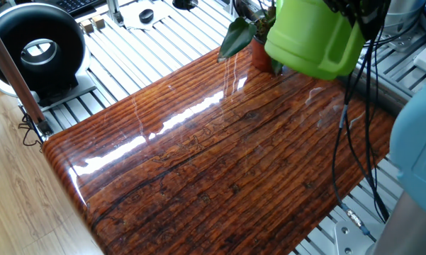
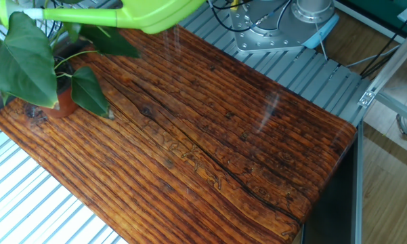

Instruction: Water the plant

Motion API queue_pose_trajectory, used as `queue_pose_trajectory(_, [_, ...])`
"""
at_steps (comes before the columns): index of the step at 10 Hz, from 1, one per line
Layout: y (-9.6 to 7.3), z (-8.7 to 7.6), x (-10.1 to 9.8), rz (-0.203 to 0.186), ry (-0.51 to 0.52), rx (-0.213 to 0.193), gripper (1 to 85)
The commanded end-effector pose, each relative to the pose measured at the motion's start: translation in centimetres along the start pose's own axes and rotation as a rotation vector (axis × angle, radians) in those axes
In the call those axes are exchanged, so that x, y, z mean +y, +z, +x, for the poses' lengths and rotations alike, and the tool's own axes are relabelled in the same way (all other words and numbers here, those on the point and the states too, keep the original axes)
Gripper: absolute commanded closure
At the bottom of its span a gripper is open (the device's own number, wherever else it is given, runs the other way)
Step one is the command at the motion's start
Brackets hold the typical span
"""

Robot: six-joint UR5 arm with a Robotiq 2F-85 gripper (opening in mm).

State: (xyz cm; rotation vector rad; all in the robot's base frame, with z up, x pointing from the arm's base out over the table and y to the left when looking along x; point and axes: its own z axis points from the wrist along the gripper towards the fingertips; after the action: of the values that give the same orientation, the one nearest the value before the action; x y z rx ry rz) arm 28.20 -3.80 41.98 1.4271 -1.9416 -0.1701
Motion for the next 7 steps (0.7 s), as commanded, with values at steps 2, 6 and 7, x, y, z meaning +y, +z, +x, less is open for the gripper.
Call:
queue_pose_trajectory(2, [-0.1, -0.8, 0.0, 0.002, -0.030, -0.033, 84.3])
queue_pose_trajectory(6, [-0.2, 0.8, -1.2, 0.000, -0.077, -0.028, 84.3])
queue_pose_trajectory(7, [-0.1, 1.6, -1.8, 0.006, -0.075, -0.013, 84.3])
